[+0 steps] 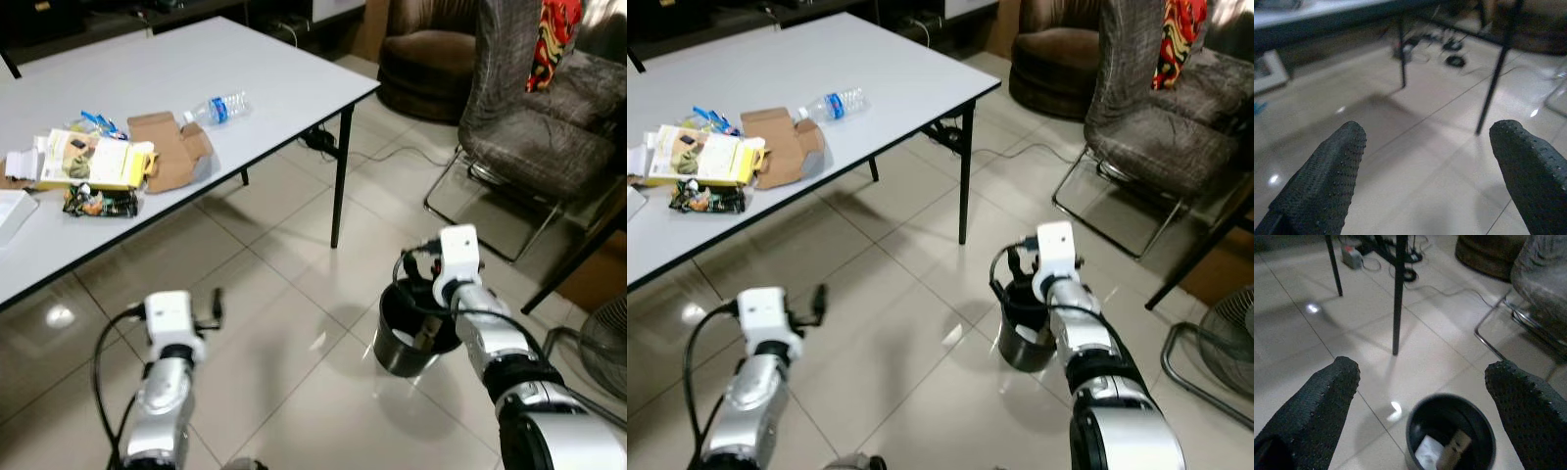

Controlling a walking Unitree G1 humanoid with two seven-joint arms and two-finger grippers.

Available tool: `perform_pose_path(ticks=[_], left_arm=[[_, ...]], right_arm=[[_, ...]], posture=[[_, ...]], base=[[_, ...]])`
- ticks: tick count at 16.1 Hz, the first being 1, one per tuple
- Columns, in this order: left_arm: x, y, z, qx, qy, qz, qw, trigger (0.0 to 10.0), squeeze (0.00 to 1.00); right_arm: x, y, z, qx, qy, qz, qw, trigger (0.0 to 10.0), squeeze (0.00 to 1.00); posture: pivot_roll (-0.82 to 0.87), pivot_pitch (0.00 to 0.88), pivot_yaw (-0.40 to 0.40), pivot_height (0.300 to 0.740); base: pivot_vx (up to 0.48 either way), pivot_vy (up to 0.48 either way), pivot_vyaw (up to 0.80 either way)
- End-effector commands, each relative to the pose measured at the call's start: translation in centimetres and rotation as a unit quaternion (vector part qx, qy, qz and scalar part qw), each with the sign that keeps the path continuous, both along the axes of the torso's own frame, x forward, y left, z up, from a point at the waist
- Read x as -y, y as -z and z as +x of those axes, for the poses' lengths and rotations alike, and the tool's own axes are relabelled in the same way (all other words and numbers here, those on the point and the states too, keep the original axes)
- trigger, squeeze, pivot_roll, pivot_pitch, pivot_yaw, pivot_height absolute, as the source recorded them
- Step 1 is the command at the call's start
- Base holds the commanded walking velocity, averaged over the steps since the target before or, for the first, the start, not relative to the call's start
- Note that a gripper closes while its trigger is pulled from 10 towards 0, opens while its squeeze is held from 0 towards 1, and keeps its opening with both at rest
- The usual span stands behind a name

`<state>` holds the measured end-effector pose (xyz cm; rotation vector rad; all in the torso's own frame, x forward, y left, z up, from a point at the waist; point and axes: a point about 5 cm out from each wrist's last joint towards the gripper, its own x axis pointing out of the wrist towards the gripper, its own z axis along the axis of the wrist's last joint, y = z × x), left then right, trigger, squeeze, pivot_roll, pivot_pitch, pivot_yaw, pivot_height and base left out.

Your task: Picking trash to rubbish bin

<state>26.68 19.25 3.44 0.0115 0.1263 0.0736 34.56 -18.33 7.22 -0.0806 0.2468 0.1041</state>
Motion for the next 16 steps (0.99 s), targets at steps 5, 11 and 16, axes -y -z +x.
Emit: perform_pose_path(ticks=[5,11,16], left_arm=[[0.4,-3.6,-1.6,0.062,0.037,0.044,0.996,10.0,0.00],[0.3,-5.4,-1.9,0.068,0.045,0.054,0.995,10.0,0.00],[0.4,-6.0,-1.3,0.059,0.046,0.046,0.996,10.0,0.00]], right_arm=[[-0.2,-0.4,-1.5,0.041,0.028,0.033,0.998,10.0,0.00],[0.6,1.0,-5.1,0.017,0.042,0.052,0.998,10.0,0.00],[0.5,-0.4,-4.8,0.022,0.051,0.073,0.996,10.0,0.00]], posture=[[-0.05,0.066,0.017,0.740],[-0.06,0.056,0.030,0.740],[-0.07,0.052,0.033,0.740]], base=[[0.000,0.000,0.00],[0.000,0.000,0.00],[0.000,0.000,0.00]])
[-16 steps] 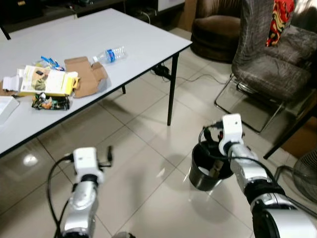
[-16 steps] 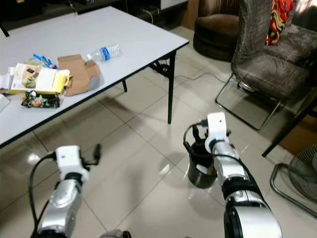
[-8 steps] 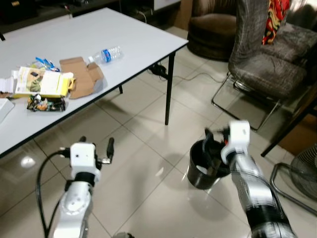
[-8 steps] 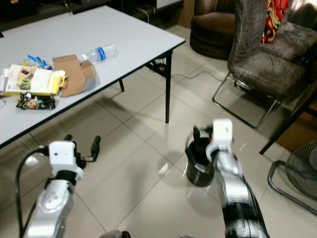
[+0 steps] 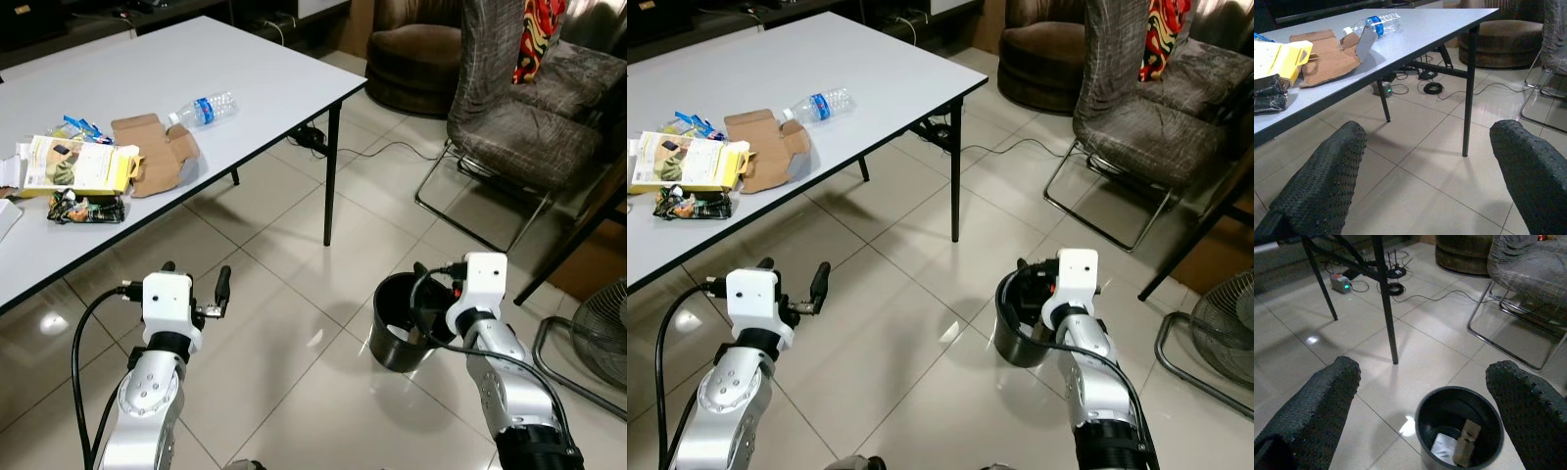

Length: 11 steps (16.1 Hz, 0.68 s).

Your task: Picking trash to rubbish bin

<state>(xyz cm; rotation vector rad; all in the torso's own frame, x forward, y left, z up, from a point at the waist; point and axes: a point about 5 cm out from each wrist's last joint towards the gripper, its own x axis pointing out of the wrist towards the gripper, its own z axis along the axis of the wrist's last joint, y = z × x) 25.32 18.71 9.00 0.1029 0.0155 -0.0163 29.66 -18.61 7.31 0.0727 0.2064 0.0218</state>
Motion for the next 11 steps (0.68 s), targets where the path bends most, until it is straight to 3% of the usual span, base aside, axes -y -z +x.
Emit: perform_pose_path(ticks=[1,3,5,8,11], left_arm=[[-0.1,-0.6,0.3,0.005,-0.004,-0.002,1.000,10.0,0.00],[-0.1,-0.6,0.4,0.006,-0.005,-0.005,1.000,10.0,0.00],[0.1,-0.5,0.6,0.006,0.003,-0.013,1.000,10.0,0.00],[0.5,-0.3,0.9,-0.003,0.003,-0.035,0.999,10.0,0.00],[1.1,-0.2,1.3,-0.003,0.022,-0.021,1.000,10.0,0.00]], right_arm=[[0.2,-0.3,-0.1,0.000,0.022,0.008,1.000,10.0,0.00],[0.1,-0.6,-0.1,0.010,0.015,-0.033,0.999,10.0,0.00],[-0.3,-0.5,-0.2,-0.009,-0.018,-0.022,1.000,10.0,0.00],[1.2,0.0,-0.5,-0.035,0.033,0.011,0.999,10.0,0.00],[1.3,-0.5,-0.7,-0.017,0.031,0.004,0.999,10.0,0.00]], posture=[[-0.07,0.049,0.028,0.740],[-0.08,0.054,0.031,0.740],[-0.08,0.056,0.033,0.740],[-0.10,0.054,0.048,0.740],[-0.12,0.056,0.063,0.740]], base=[[0.000,0.000,0.00],[0.000,0.000,0.00],[0.000,0.000,0.00],[0.000,0.000,0.00],[0.000,0.000,0.00]])
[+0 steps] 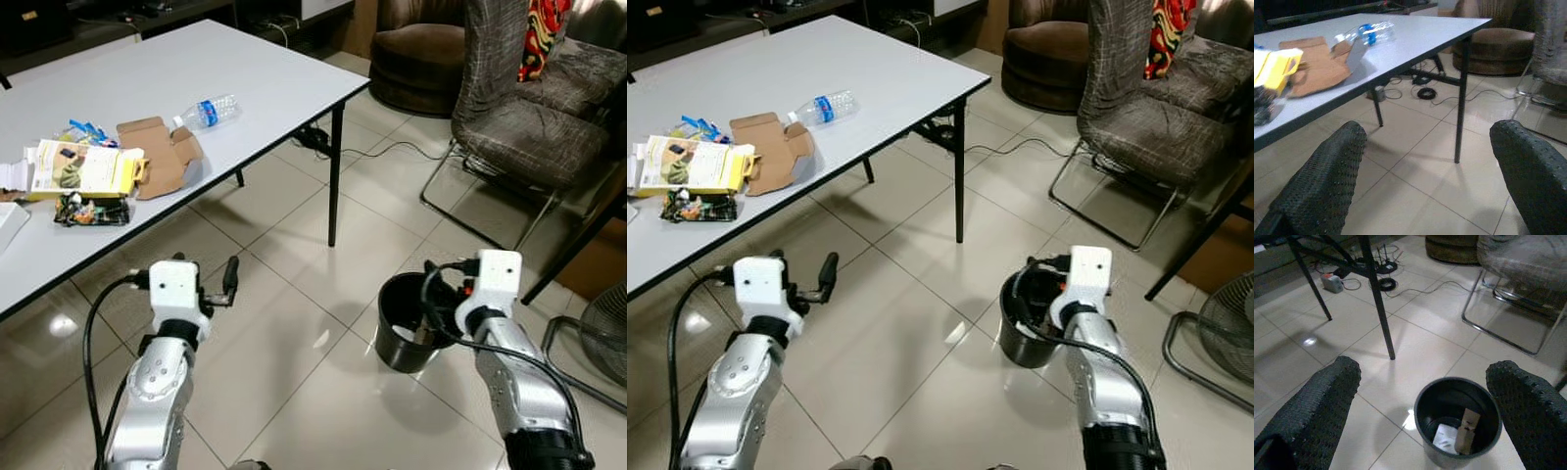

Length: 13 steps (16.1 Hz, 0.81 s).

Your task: Picking trash to rubbish bin

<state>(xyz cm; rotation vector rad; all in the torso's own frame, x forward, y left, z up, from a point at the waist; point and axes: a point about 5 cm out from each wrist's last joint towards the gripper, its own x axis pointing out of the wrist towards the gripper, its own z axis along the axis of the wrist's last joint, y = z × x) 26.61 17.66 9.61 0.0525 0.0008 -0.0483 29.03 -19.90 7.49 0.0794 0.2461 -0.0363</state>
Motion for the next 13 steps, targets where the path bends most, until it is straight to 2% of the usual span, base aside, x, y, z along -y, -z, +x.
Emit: perform_pose_path(ticks=[1,3,5,6,8,10,11,12,13], left_arm=[[0.0,0.3,0.1,-0.009,0.005,0.005,1.000,10.0,0.00],[-0.2,0.3,0.2,-0.011,-0.002,0.001,1.000,10.0,0.00],[-0.1,0.5,0.1,-0.015,-0.004,-0.001,1.000,10.0,0.00],[0.0,0.6,0.1,-0.015,-0.006,-0.003,1.000,10.0,0.00],[-0.2,0.7,0.2,-0.012,-0.018,0.006,1.000,10.0,0.00],[-0.4,0.7,0.3,-0.013,-0.023,0.003,1.000,10.0,0.00],[-0.5,0.6,0.4,-0.013,-0.023,0.002,1.000,10.0,0.00],[-0.4,0.6,0.5,-0.011,-0.021,0.000,1.000,10.0,0.00],[-0.3,0.5,0.5,-0.010,-0.020,-0.001,1.000,10.0,0.00]], right_arm=[[0.0,-0.3,0.0,0.004,0.002,0.004,1.000,10.0,0.00],[-0.1,-0.3,0.1,-0.001,0.001,0.004,1.000,10.0,0.00],[-0.4,0.0,0.4,-0.019,-0.002,-0.005,1.000,10.0,0.00],[-0.5,-0.1,0.5,-0.020,-0.008,0.013,1.000,10.0,0.00],[-0.7,-0.4,0.8,-0.019,-0.007,0.084,0.996,10.0,0.00],[-0.9,0.3,1.1,-0.053,-0.016,0.089,0.994,10.0,0.00],[-1.1,0.4,1.2,-0.054,-0.026,0.095,0.994,10.0,0.00],[-1.6,0.3,1.5,-0.054,-0.054,0.071,0.995,10.0,0.00],[-2.2,0.2,1.9,-0.052,-0.080,0.101,0.990,10.0,0.00]], posture=[[-0.11,0.057,0.063,0.740],[-0.11,0.058,0.060,0.740],[-0.12,0.060,0.051,0.740],[-0.12,0.061,0.048,0.740],[-0.12,0.063,0.044,0.740],[-0.12,0.065,0.043,0.740],[-0.12,0.065,0.043,0.740],[-0.11,0.067,0.041,0.740],[-0.11,0.067,0.041,0.740]], base=[[0.000,0.000,0.00],[0.000,0.000,-0.80],[0.000,0.000,0.00],[0.000,0.000,0.00],[0.000,0.000,0.00],[0.000,0.000,0.00],[0.000,0.000,0.00],[0.000,0.000,0.00],[0.000,0.000,0.00]])
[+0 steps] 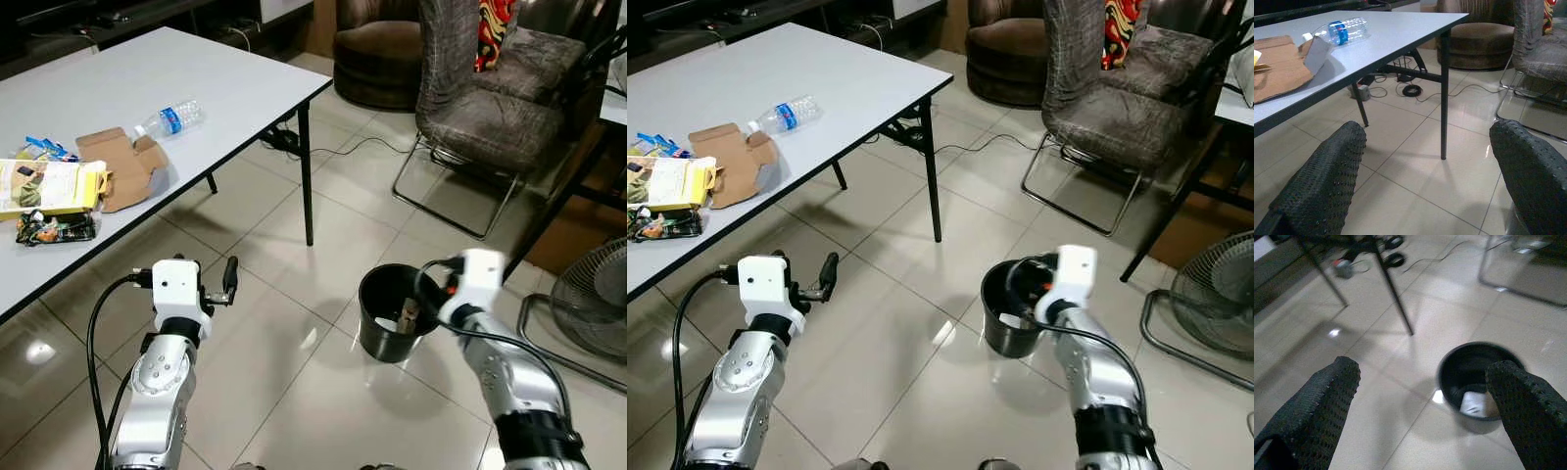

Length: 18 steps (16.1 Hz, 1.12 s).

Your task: Picking trash to rubbish bin

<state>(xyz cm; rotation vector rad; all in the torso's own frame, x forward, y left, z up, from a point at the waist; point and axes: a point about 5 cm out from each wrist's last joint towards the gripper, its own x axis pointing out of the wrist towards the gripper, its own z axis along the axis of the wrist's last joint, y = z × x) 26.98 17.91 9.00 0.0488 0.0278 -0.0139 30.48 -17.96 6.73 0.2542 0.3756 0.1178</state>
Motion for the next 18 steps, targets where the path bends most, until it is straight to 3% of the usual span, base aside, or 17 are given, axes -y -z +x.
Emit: perform_pose_path(ticks=[1,4,6,9,12,18], left_arm=[[0.0,-0.1,0.1,0.004,-0.003,-0.001,1.000,10.0,0.00],[-0.3,-0.1,-0.1,0.006,-0.015,-0.003,1.000,10.0,0.00],[-0.7,-0.6,-0.2,0.014,-0.042,0.005,0.999,10.0,0.00],[-0.5,-1.9,0.1,0.031,-0.047,-0.003,0.998,10.0,0.00],[-0.5,-2.3,0.3,0.033,-0.052,-0.008,0.998,10.0,0.00],[-1.4,-1.4,-0.4,0.010,-0.075,0.004,0.997,10.0,0.00]], right_arm=[[-0.4,-1.0,0.9,0.013,-0.016,0.031,0.999,10.0,0.00],[-0.4,-2.1,1.7,0.052,0.003,-0.066,0.996,10.0,0.00],[-0.6,-1.9,1.1,0.046,-0.026,-0.092,0.994,10.0,0.00],[-1.5,-3.6,1.4,0.109,-0.088,-0.124,0.982,10.0,0.00],[-2.6,-4.6,2.1,0.130,-0.068,-0.117,0.982,10.0,0.00],[-3.3,-3.8,1.6,0.128,-0.048,-0.114,0.984,10.0,0.00]], posture=[[-0.10,0.068,0.038,0.740],[-0.10,0.076,0.030,0.740],[-0.10,0.088,0.034,0.740],[-0.09,0.097,0.035,0.740],[-0.08,0.102,0.028,0.740],[-0.08,0.105,0.033,0.740]], base=[[0.000,0.000,0.00],[0.000,0.000,0.00],[0.000,0.000,0.00],[0.000,0.000,0.27],[0.000,0.000,0.80],[0.000,0.000,0.80]])
